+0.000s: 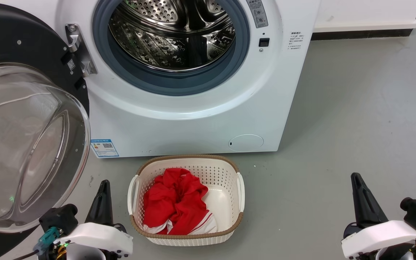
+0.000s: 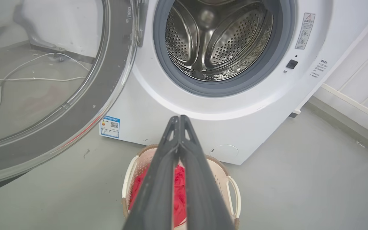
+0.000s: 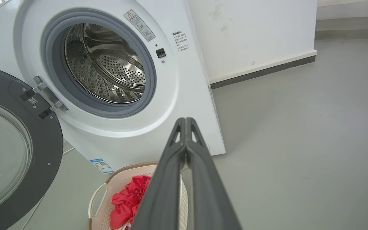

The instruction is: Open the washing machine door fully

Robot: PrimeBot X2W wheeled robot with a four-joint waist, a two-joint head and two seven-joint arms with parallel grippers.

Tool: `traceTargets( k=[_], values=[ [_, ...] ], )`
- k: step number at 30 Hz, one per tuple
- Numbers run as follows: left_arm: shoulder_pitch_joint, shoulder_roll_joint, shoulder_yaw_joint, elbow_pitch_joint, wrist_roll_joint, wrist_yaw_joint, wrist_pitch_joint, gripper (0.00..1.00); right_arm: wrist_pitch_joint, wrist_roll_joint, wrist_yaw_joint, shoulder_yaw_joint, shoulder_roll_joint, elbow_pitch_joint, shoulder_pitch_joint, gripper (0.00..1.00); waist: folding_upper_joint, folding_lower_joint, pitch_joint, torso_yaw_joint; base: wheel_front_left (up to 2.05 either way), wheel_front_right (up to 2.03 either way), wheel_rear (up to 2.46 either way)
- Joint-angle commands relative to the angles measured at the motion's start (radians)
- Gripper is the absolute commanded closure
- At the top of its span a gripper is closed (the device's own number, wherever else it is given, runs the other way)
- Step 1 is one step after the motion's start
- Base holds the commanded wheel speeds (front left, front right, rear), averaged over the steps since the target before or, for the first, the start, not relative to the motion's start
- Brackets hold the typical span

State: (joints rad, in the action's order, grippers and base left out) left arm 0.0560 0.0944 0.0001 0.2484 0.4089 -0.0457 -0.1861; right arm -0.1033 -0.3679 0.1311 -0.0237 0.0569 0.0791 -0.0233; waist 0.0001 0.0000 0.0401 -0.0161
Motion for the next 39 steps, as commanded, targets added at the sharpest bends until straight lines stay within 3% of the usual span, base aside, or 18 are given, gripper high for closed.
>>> traceTargets(
  k=[1,19,39],
  values=[
    [0.024,0.003,0.006,-0.017,0.044,-0.007,0.008,1.0,0.004,-0.049,0.0,-0.001,0.008,-0.006,0.029,1.0,-0.0001,0.0,0.0,0.0,0.0,0.0,0.0],
    [0.032,-0.008,0.031,-0.016,0.329,-0.027,0.078,1.0,0.043,-0.357,0.0,-0.006,0.018,0.034,0.057,1.0,-0.0001,0.0,-0.006,0.003,0.0,0.0,0.0],
    [0.041,-0.019,0.056,-0.014,0.575,-0.044,0.141,1.0,0.081,-0.618,0.0,-0.016,0.022,0.069,0.078,1.0,-0.0001,0.0,-0.013,0.006,0.0,0.0,0.0]
  ],
)
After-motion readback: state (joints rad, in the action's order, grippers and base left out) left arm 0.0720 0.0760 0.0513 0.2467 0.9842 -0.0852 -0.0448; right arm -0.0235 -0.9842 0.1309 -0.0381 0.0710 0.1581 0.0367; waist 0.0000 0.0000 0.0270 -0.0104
